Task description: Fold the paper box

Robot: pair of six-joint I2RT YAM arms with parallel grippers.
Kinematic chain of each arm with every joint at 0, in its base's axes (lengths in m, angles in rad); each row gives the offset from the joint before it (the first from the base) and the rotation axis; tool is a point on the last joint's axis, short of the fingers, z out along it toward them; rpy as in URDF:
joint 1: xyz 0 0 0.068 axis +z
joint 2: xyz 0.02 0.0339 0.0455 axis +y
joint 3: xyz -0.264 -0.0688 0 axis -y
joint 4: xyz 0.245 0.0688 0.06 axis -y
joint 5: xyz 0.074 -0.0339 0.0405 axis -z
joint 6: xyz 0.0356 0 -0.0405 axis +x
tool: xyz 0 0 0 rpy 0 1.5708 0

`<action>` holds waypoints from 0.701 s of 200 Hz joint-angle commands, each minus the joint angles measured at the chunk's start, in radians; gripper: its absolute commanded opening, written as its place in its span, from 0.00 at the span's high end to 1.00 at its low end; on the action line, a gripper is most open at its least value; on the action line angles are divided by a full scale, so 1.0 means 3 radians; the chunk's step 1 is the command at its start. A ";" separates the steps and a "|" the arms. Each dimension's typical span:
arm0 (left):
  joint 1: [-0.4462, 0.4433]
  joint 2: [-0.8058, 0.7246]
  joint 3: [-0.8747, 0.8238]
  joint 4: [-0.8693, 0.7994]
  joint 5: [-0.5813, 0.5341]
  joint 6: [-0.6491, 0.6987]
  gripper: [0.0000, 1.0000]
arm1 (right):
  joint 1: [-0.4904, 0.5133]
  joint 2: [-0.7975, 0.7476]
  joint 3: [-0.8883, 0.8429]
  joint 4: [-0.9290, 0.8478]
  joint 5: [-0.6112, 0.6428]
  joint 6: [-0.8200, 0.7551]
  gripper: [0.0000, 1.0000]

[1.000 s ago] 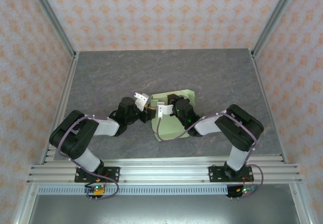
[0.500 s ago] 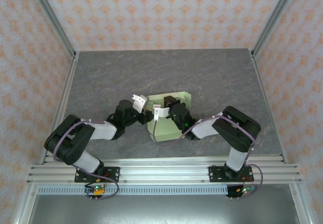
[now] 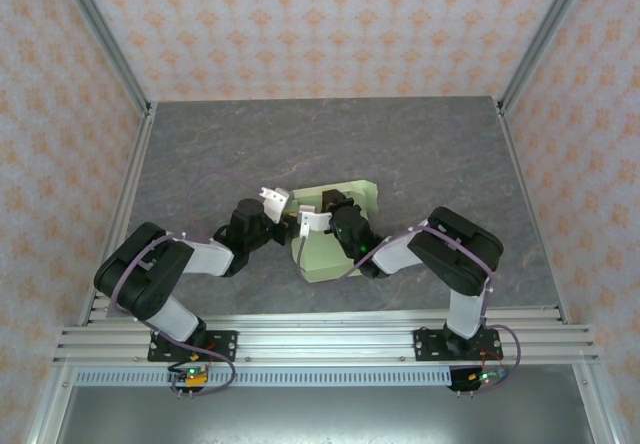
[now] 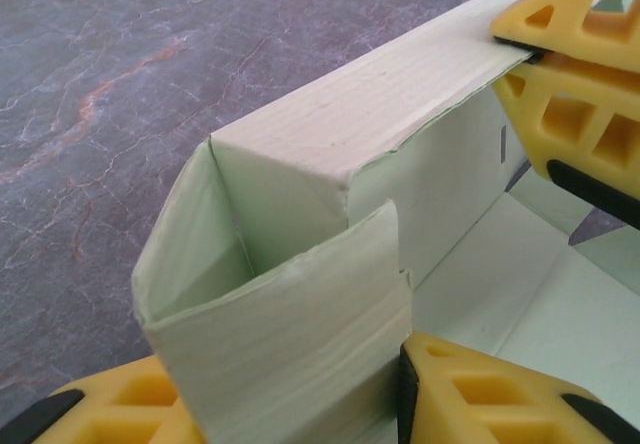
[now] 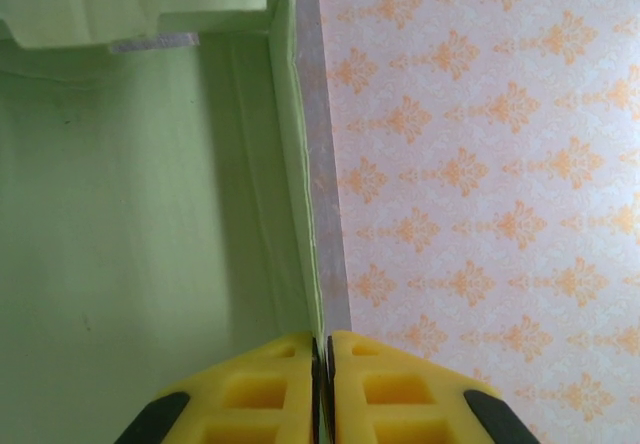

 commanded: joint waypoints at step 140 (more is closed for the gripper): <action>-0.0029 -0.0325 -0.0081 0.0033 -0.0050 -0.0188 0.39 | 0.0054 -0.0185 0.0011 -0.0173 -0.0201 0.0136 0.83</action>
